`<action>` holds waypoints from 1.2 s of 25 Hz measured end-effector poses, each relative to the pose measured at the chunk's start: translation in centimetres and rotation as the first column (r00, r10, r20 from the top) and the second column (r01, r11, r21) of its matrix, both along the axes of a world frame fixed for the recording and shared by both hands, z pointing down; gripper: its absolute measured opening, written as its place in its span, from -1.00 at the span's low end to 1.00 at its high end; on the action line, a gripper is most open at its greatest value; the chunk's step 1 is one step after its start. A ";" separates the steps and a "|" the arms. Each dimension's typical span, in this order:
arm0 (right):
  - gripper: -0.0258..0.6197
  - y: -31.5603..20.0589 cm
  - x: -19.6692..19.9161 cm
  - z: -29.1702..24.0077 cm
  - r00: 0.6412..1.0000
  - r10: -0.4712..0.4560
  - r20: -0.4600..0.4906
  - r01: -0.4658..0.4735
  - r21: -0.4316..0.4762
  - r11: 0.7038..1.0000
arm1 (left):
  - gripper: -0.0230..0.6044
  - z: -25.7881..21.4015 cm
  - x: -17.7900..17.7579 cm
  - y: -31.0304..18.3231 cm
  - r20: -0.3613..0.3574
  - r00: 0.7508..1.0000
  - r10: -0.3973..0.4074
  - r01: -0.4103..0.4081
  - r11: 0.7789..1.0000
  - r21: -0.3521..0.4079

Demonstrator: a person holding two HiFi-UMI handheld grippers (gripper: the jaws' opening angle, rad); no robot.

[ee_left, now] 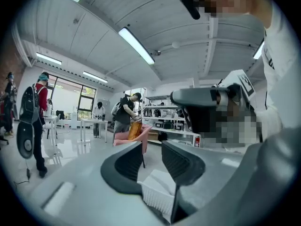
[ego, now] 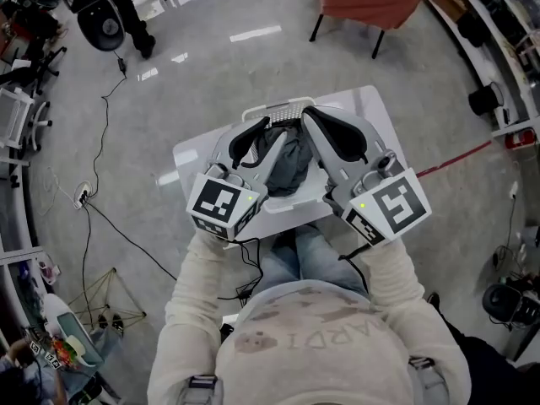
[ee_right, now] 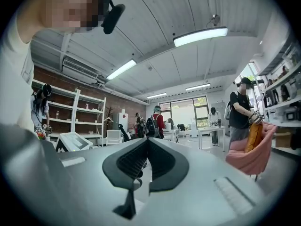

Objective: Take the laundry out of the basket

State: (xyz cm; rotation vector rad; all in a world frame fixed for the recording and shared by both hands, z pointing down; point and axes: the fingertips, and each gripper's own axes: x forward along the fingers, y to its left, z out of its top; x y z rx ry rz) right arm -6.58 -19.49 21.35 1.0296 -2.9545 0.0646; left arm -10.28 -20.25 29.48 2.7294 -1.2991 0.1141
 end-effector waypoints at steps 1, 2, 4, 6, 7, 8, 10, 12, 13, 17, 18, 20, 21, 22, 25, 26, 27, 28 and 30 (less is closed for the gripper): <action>-0.83 -0.6 0.0 0.4 1.000 -0.001 -0.002 0.001 -0.007 1.000 | -0.51 1.1 0.2 -0.6 0.010 1.000 0.011 -0.010 1.000 -0.018; -0.83 -1.2 -0.1 0.8 1.000 -0.002 -0.005 0.002 -0.013 1.000 | -0.49 2.2 0.4 -1.1 0.022 1.000 0.018 -0.017 0.999 -0.034; -0.83 -2.3 -0.3 1.7 1.000 -0.004 -0.011 0.004 -0.027 1.000 | -0.44 4.1 0.5 -2.0 0.046 0.999 0.028 -0.025 0.998 -0.052; -0.83 -3.6 -0.5 2.8 1.000 -0.005 -0.014 0.004 -0.040 0.999 | -0.41 6.4 0.6 -3.1 0.058 0.998 0.038 -0.036 0.998 -0.044; -0.83 -4.3 -0.6 3.4 1.000 -0.005 -0.014 0.005 -0.048 0.999 | -0.40 7.6 0.6 -3.7 0.057 0.997 0.043 -0.040 0.998 -0.042; -0.83 -4.9 -0.7 4.1 1.000 -0.006 -0.015 0.005 -0.055 0.998 | -0.39 8.8 0.7 -4.3 0.055 0.997 0.047 -0.045 0.998 -0.046; -0.83 -6.0 -0.8 5.8 1.000 -0.007 -0.020 0.006 -0.069 0.998 | -0.37 11.3 0.8 -5.4 0.058 0.997 0.058 -0.054 0.996 -0.064; -0.83 -7.0 -0.9 7.6 1.000 -0.008 -0.024 0.006 -0.084 0.996 | -0.35 13.8 0.9 -6.2 0.067 0.995 0.068 -0.063 0.994 -0.087; -0.83 -7.5 -0.9 8.5 1.000 -0.007 -0.023 0.005 -0.091 0.996 | -0.34 15.0 1.0 -6.7 0.070 0.995 0.074 -0.067 0.993 -0.101; -0.83 -9.6 -0.5 11.8 1.000 0.008 -0.004 -0.008 -0.113 0.994 | -0.30 19.8 1.7 -8.0 0.084 0.991 0.100 -0.085 0.982 -0.167; -0.83 -10.1 -0.4 12.6 1.000 0.013 -0.002 -0.013 -0.121 0.993 | -0.30 20.9 1.9 -8.3 0.085 0.991 0.104 -0.087 0.979 -0.183; -0.83 -10.9 -0.3 14.2 1.000 0.019 -0.003 -0.019 -0.136 0.991 | -0.28 23.1 2.1 -8.8 0.086 0.990 0.108 -0.087 0.973 -0.213; -0.83 -11.2 -0.2 15.0 1.000 0.021 -0.005 -0.021 -0.142 0.990 | -0.27 24.2 2.2 -9.0 0.089 0.990 0.109 -0.086 0.970 -0.227; -0.83 -11.4 -0.1 15.7 1.000 0.022 -0.006 -0.022 -0.148 0.989 | -0.27 25.2 2.3 -9.2 0.092 0.990 0.110 -0.085 0.967 -0.241; -0.83 -11.8 0.2 17.4 1.000 0.024 -0.006 -0.025 -0.160 0.987 | -0.24 27.7 2.7 -9.7 0.100 0.989 0.111 -0.079 0.956 -0.282; -0.83 -11.9 0.3 17.9 1.000 0.026 -0.006 -0.026 -0.163 0.986 | -0.23 28.4 2.8 -9.9 0.102 0.989 0.110 -0.076 0.953 -0.295; -0.83 -12.1 0.5 18.3 1.000 0.028 -0.007 -0.028 -0.165 0.986 | -0.23 28.9 3.0 -10.1 0.105 0.988 0.109 -0.073 0.949 -0.306; -0.83 -12.2 0.6 18.6 1.000 0.030 -0.008 -0.031 -0.168 0.985 | -0.23 29.4 3.2 -10.3 0.107 0.988 0.108 -0.069 0.947 -0.315; -0.83 -12.4 0.9 19.4 0.999 0.034 -0.008 -0.035 -0.174 0.984 | -0.22 30.4 3.7 -10.4 0.112 0.988 0.105 -0.062 0.942 -0.331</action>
